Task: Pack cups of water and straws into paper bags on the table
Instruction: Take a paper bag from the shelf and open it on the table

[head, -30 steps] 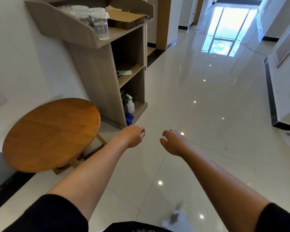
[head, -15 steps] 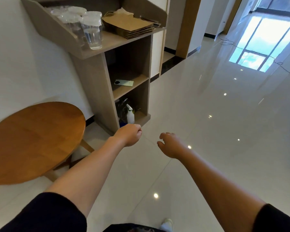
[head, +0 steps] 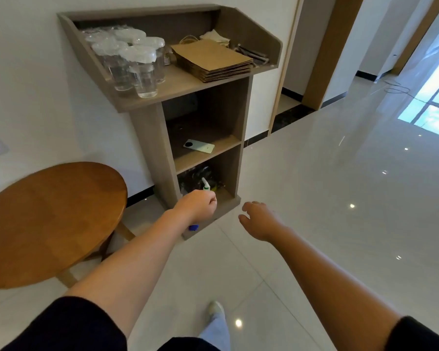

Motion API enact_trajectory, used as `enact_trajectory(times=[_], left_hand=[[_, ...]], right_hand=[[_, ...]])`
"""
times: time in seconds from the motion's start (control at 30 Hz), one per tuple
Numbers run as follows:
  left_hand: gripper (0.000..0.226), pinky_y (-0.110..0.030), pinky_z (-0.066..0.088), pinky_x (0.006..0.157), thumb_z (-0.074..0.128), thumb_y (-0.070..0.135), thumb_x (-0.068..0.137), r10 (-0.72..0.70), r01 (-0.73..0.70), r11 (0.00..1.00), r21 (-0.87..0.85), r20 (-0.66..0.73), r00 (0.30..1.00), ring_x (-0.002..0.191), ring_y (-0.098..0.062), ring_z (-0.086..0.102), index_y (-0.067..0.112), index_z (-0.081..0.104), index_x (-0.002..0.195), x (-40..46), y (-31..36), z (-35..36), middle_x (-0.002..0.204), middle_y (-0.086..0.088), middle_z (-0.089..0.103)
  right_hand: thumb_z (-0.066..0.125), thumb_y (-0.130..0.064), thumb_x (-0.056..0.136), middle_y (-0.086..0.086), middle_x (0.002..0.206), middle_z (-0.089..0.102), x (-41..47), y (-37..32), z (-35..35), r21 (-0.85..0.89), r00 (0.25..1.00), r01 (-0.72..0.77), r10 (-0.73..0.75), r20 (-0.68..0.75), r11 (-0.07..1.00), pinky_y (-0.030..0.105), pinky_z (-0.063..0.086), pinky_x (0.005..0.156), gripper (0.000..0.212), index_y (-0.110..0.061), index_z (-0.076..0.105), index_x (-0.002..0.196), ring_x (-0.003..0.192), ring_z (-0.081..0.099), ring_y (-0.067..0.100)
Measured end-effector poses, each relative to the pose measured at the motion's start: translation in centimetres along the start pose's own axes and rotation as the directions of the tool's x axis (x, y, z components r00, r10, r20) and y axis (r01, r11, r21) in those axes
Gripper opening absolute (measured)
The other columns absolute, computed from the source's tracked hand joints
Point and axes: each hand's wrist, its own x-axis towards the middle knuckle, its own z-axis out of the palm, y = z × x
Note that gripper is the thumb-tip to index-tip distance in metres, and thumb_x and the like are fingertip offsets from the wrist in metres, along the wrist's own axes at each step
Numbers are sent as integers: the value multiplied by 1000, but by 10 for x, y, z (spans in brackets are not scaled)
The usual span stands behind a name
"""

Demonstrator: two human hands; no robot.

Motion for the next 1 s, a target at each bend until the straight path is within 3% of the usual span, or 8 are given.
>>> enact_trajectory(times=[0.3, 0.47, 0.57, 0.73, 0.9, 1.0], left_hand=[[17, -23, 41, 64, 38, 22, 98, -11, 8, 999, -37, -83, 996, 81, -13, 56, 20, 54, 91, 120, -11, -54, 92, -3, 61], [19, -26, 49, 67, 41, 24, 97, -2, -17, 996, -90, -208, 978, 80, -12, 59, 21, 58, 90, 195, -14, -114, 89, 0, 62], [19, -22, 44, 61, 42, 24, 97, 14, -41, 995, -95, -269, 963, 76, -9, 58, 22, 59, 89, 227, -20, -152, 87, 1, 63], [19, -34, 50, 73, 42, 25, 96, 15, -46, 995, -90, -315, 949, 81, -14, 59, 22, 59, 89, 264, -28, -196, 88, 0, 64], [19, -33, 49, 68, 44, 22, 95, -72, -36, 975, -218, -468, 881, 78, -18, 59, 18, 60, 86, 294, -29, -223, 84, -4, 64], [19, -33, 49, 66, 45, 20, 95, -155, 3, 965, -261, -561, 813, 76, -19, 60, 15, 61, 86, 311, -26, -233, 81, -5, 64]], right_hand=[[43, -30, 97, 9, 111, 61, 129, 8, -34, 25, 996, 85, -85, 25, 996, 26, 44, 84, 29, -11, 59, 112, 103, 57, 23], [44, -30, 96, 1, 85, 56, 231, -3, -73, 33, 992, 122, -123, 7, 992, 22, 47, 73, 17, -17, 54, 89, 82, 57, 16], [45, -29, 96, 1, 87, 56, 281, -11, -100, 20, 985, 169, -168, -45, 985, 25, 51, 75, 17, -16, 56, 95, 79, 56, 13], [47, -29, 95, 0, 96, 56, 339, -25, -131, 45, 960, 260, -253, -121, 965, 29, 51, 81, 20, -16, 58, 105, 87, 57, 15], [48, -26, 94, -9, 79, 53, 374, -34, -162, 98, 869, 370, -307, -389, 924, 16, 42, 63, 13, -22, 58, 86, 74, 53, 8], [49, -23, 93, -4, 81, 56, 393, -36, -183, 102, 775, 432, -311, -550, 896, 19, 41, 63, 14, -16, 60, 87, 77, 51, 10]])
